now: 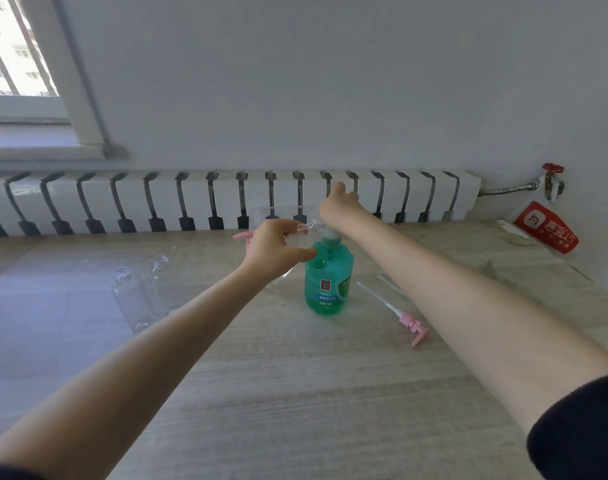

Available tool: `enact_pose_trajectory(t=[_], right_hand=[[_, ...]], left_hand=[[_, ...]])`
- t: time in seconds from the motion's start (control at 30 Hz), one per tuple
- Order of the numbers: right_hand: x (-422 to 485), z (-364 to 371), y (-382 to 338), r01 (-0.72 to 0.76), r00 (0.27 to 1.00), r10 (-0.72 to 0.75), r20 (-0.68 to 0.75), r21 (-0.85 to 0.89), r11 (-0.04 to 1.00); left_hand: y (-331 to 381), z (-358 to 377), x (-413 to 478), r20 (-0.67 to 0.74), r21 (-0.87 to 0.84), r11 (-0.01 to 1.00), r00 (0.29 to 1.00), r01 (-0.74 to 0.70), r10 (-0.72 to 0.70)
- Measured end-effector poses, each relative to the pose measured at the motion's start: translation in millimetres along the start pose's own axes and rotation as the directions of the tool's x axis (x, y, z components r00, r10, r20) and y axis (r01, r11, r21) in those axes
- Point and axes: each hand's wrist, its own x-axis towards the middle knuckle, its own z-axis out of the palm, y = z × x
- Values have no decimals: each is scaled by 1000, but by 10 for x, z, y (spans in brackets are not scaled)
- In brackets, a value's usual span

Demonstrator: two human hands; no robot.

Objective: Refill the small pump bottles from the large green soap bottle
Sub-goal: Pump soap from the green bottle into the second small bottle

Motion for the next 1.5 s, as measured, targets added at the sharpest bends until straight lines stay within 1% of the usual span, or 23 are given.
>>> enact_pose_trajectory(t=[0.23, 0.33, 0.4, 0.67, 0.77, 1.0, 1.27, 1.5], right_hand=[[35, 61, 45, 47, 999, -47, -6, -11, 999], [46, 57, 54, 42, 999, -42, -8, -39, 998], [42, 45, 60, 37, 999, -37, -13, -28, 999], [11, -29, 6, 10, 1000, -10, -18, 12, 1000], [5, -111, -27, 4, 1000, -5, -29, -12, 1000], [7, -160, -61, 64, 997, -65, -49, -29, 998], [74, -61, -58, -35, 999, 35, 11, 13, 999], [132, 69, 33, -33, 999, 33, 3, 52, 998]], left_hand=[[-32, -10, 6, -17, 42, 999, 1000, -13, 14], [-22, -15, 4, -18, 55, 998, 1000, -23, 24], [-16, -10, 2, -17, 58, 998, 1000, -14, 15], [12, -20, -1, -14, 10, 1000, 1000, -8, 8], [44, -30, 3, -18, -5, 1000, 1000, 4, -4], [62, -34, 4, -12, 5, 1000, 1000, 5, -5], [33, -21, 24, -13, 10, 1000, 1000, 1, -1], [-25, 19, 18, -11, 4, 1000, 1000, 2, -2]])
